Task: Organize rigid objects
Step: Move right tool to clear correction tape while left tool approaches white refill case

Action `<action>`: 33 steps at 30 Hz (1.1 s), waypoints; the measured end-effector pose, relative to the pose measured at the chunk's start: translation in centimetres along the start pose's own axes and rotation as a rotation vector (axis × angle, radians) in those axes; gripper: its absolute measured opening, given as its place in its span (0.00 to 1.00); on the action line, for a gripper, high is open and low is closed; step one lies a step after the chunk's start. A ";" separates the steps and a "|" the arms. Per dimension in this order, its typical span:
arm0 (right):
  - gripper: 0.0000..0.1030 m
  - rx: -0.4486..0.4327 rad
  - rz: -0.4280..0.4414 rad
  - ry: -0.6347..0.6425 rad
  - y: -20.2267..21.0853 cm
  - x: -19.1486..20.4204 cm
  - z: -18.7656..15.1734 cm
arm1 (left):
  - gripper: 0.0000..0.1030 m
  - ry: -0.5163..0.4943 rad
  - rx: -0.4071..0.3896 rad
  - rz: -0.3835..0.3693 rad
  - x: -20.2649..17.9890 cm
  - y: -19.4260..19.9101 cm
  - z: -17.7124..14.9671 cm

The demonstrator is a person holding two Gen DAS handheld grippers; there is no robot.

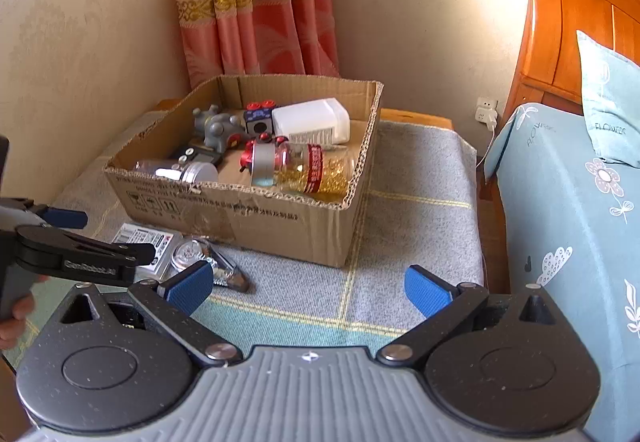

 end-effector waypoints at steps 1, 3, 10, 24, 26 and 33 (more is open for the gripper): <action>1.00 0.003 0.000 0.004 0.0 0.1 -0.1 | 0.98 -0.002 -0.001 -0.013 -0.2 -0.2 -0.2; 1.00 0.008 0.001 0.007 -0.1 0.2 -0.2 | 0.98 -0.005 -0.008 -0.014 -0.4 -0.6 -0.3; 1.00 0.031 -0.014 0.015 -0.6 0.4 -0.5 | 0.98 -0.016 0.017 -0.001 -0.7 -2.3 -0.9; 1.00 0.173 -0.031 0.096 -6.0 2.7 -2.9 | 1.00 0.101 0.056 0.003 3.7 -2.2 -2.4; 1.00 0.192 -0.049 0.109 -7.4 3.0 -3.2 | 1.00 0.089 0.053 -0.004 3.8 -2.1 -2.6; 1.00 0.188 -0.076 0.097 -9.6 2.8 -3.1 | 1.00 0.077 0.065 -0.017 3.7 -2.1 -2.6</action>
Point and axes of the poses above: each gripper's, at about its wrist camera, not at the fingertips, and y roughly against the way its jaws point, x to its left, z to its top, the point moved 8 cm from there along -y, roughly the way its jaws point, and after that the axes turned 5 degrees about -x, right-handed, at the moved point
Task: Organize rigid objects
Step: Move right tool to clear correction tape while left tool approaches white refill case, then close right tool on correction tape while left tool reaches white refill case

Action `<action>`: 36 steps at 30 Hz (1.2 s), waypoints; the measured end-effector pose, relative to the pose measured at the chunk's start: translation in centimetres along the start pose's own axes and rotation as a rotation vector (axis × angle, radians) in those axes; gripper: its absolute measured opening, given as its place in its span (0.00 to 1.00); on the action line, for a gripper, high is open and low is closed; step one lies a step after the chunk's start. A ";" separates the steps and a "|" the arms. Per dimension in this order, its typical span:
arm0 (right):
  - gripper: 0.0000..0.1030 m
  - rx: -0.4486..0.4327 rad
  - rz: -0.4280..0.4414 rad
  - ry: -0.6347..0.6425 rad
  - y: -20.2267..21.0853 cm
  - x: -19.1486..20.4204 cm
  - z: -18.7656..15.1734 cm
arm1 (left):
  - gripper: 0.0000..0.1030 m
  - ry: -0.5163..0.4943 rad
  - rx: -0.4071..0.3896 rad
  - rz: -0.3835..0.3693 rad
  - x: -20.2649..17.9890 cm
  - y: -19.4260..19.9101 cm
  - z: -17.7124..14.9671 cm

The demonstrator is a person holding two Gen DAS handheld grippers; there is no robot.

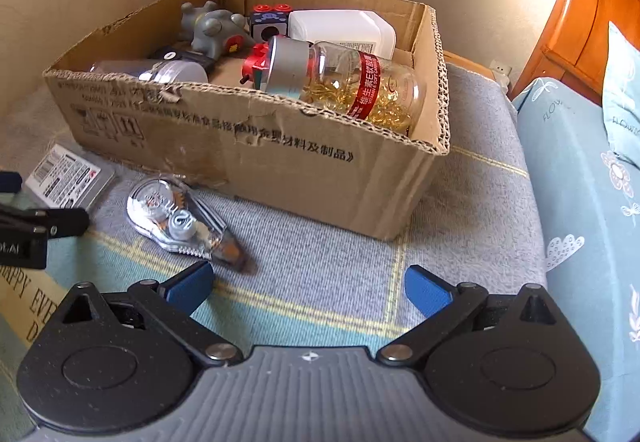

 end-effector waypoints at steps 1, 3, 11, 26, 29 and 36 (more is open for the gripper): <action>1.00 -0.005 -0.009 -0.007 -0.1 -0.3 0.1 | 1.00 -0.001 0.000 -0.002 0.0 0.0 0.0; 1.00 -0.008 -0.031 -0.033 -0.3 -1.0 0.3 | 1.00 -0.004 -0.004 -0.004 -0.1 0.0 0.0; 1.00 0.001 0.028 -0.061 0.4 0.1 -0.1 | 1.00 -0.019 0.003 -0.015 0.2 0.1 0.0; 1.00 -0.062 0.057 -0.037 -1.2 6.3 1.8 | 1.00 -0.022 0.007 -0.020 3.7 0.7 -0.6; 1.00 -0.067 0.036 -0.069 -1.6 6.2 2.4 | 1.00 -0.035 0.000 -0.029 3.7 0.8 -0.7; 1.00 -0.066 -0.002 -0.086 -1.8 5.3 2.4 | 1.00 -0.039 -0.006 -0.029 3.6 0.6 -0.4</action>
Point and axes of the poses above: each gripper's, at about its wrist camera, not at the fingertips, and y roughly against the way its jaws point, x to its left, z to its top, the point moved 8 cm from there along -y, roughly the way its jaws point, and after that the axes turned 5 degrees about -x, right-handed, at the moved point
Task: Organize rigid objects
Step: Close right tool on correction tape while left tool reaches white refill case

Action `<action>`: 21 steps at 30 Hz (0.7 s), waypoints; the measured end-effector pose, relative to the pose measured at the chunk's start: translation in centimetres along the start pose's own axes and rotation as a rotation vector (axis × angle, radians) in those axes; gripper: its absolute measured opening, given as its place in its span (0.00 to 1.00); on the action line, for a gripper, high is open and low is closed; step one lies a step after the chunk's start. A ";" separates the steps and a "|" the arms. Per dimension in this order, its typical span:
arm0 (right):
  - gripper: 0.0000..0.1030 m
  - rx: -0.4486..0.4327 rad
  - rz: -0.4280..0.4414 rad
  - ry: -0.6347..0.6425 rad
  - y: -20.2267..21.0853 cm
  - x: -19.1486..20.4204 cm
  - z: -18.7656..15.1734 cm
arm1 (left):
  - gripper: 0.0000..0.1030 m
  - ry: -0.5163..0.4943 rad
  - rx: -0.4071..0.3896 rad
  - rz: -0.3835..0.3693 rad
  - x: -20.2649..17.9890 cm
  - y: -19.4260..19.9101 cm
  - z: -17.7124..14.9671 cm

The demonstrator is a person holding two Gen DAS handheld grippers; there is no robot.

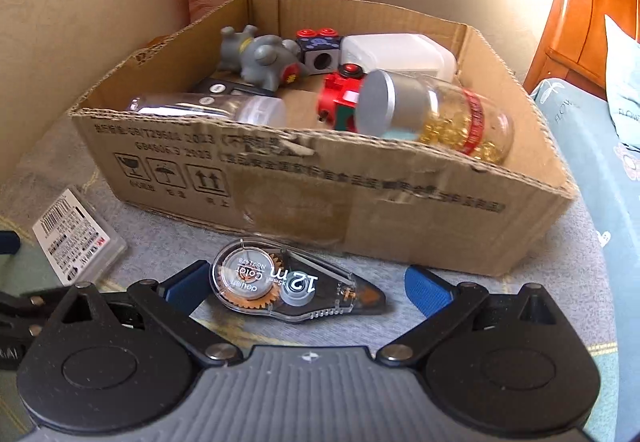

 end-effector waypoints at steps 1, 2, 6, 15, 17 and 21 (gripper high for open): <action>1.00 0.001 -0.002 -0.002 0.1 -0.5 -0.1 | 1.00 -0.001 0.000 0.000 -0.1 -0.1 0.1; 1.00 0.000 -0.005 -0.004 0.3 -1.0 -0.4 | 1.00 -0.001 0.001 -0.001 -0.1 -0.2 0.2; 1.00 -0.006 -0.017 -0.020 0.8 -3.1 -1.0 | 1.00 -0.011 -0.007 -0.006 -0.5 -0.5 0.7; 1.00 -0.022 -0.031 -0.033 1.4 -4.4 -1.7 | 1.00 -0.053 -0.035 -0.035 -1.3 -1.2 1.5; 1.00 -0.024 -0.036 -0.039 1.5 -4.4 -1.8 | 1.00 -0.060 -0.040 -0.038 -1.5 -1.2 1.6; 1.00 -0.029 -0.038 -0.049 1.6 -4.2 -1.7 | 0.98 -0.061 -0.044 -0.048 -1.9 -1.2 1.6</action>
Point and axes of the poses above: each gripper's, at about its wrist camera, not at the fingertips, and y roughly against the way its jaws point, x to its left, z to its top, the point moved 8 cm from there along -y, roughly the way its jaws point, and after that the axes turned 5 degrees about -x, right-handed, at the moved point
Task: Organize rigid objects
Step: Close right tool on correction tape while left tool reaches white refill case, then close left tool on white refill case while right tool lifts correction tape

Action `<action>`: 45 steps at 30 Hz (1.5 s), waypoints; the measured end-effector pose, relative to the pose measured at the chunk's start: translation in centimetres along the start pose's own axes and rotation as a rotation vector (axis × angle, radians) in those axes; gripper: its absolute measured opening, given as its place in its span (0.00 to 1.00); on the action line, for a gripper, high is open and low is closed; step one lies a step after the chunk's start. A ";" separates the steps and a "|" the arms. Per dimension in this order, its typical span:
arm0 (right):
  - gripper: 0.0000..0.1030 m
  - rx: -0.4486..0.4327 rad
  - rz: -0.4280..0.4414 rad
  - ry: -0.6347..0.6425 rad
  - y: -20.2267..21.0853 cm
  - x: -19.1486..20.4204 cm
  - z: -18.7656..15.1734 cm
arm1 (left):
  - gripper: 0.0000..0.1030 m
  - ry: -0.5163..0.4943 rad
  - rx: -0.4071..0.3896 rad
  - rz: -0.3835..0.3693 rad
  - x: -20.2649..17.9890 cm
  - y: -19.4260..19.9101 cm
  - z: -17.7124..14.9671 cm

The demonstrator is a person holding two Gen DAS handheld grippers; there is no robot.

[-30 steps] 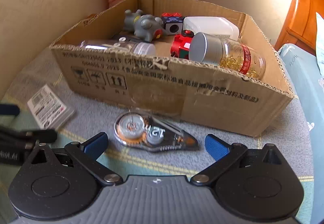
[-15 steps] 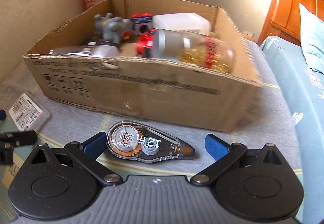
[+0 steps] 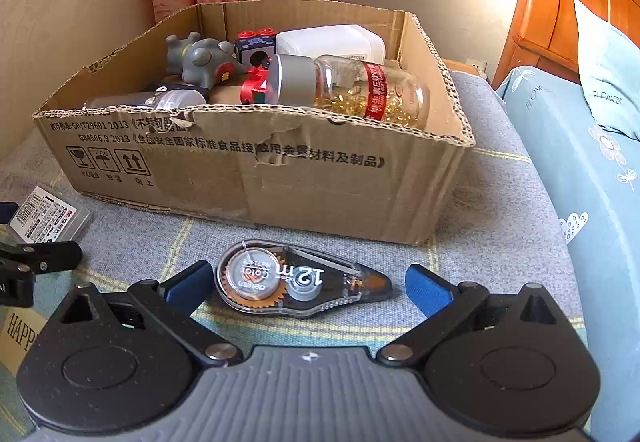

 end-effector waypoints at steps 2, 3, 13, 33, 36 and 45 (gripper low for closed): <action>1.00 -0.004 0.005 -0.005 -0.1 0.3 0.1 | 0.96 0.001 0.000 0.001 -0.1 0.0 0.1; 1.00 -0.006 0.012 -0.006 -0.1 0.4 0.1 | 0.95 0.005 0.001 0.003 -0.1 0.0 0.1; 0.90 -0.038 0.010 0.009 0.2 1.1 0.1 | 0.88 0.003 -0.006 0.001 0.0 0.3 0.2; 0.90 -0.043 0.109 0.174 4.6 1.0 1.3 | 0.45 -0.083 -0.031 -0.100 -1.4 5.3 2.8; 0.90 -0.045 0.100 0.183 4.8 0.8 1.1 | 0.75 -0.070 -0.008 -0.085 -1.2 4.9 2.2; 0.90 -0.042 0.127 0.151 5.2 0.9 0.5 | 0.89 0.104 0.058 0.069 1.5 4.1 -1.2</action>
Point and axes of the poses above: each gripper's, at about its wrist camera, not at the fingertips, and y roughly against the way its jaws point, x to its left, z to its top, the point moved 8 cm from there along -y, roughly the way its jaws point, and after that the axes turned 5 degrees about -x, right-handed, at the moved point
